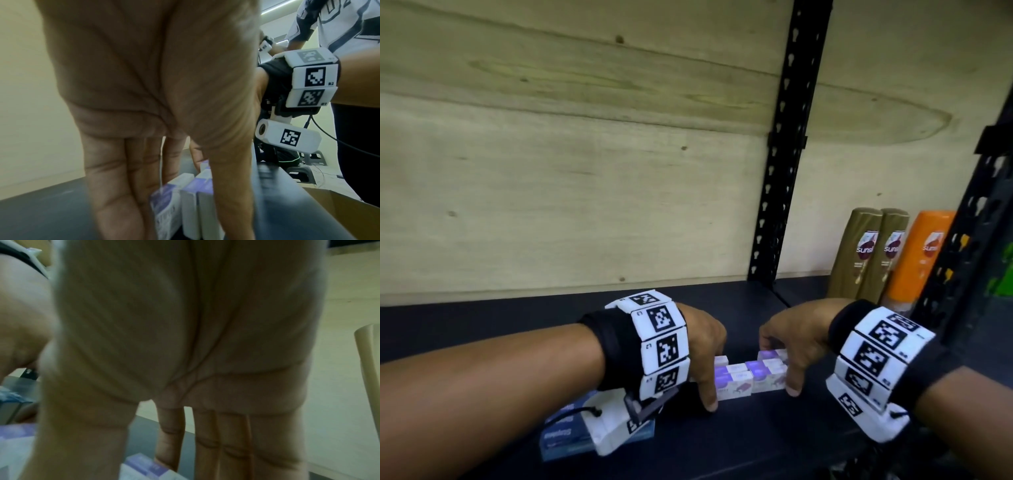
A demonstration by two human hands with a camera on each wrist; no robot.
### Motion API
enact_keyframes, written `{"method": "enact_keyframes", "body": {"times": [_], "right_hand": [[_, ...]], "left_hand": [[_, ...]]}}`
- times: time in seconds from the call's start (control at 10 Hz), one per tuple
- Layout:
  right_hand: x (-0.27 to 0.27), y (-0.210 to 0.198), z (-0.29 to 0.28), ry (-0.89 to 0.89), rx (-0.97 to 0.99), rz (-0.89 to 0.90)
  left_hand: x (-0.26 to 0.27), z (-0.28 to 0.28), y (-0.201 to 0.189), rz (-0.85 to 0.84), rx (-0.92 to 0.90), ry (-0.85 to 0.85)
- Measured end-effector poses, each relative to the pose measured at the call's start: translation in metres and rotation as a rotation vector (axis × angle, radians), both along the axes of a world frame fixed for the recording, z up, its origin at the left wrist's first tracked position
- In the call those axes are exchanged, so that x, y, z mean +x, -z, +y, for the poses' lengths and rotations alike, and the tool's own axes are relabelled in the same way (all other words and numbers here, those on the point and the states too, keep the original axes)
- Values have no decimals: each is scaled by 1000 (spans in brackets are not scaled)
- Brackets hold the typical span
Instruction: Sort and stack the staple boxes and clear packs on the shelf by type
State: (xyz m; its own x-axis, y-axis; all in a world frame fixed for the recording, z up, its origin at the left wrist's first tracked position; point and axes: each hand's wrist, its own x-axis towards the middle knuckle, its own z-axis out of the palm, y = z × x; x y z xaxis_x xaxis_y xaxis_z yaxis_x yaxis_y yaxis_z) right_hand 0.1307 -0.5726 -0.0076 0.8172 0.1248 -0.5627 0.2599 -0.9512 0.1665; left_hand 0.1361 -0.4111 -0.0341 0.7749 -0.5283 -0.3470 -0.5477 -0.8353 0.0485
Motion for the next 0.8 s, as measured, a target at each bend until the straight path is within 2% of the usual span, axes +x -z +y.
{"method": "enact_keyframes", "body": {"times": [0.1,0.5,0.8], "right_hand": [[0,3,1,-15,13,-19],[-1,17,4,-139,43,-65],[-6,16,3,-105,77,-88]], "left_hand": [[-4,-9,-3,89,54,-79],[-5,-17,-1,73,-10,-66],[-6,-17,2,76,-29,-127]]}}
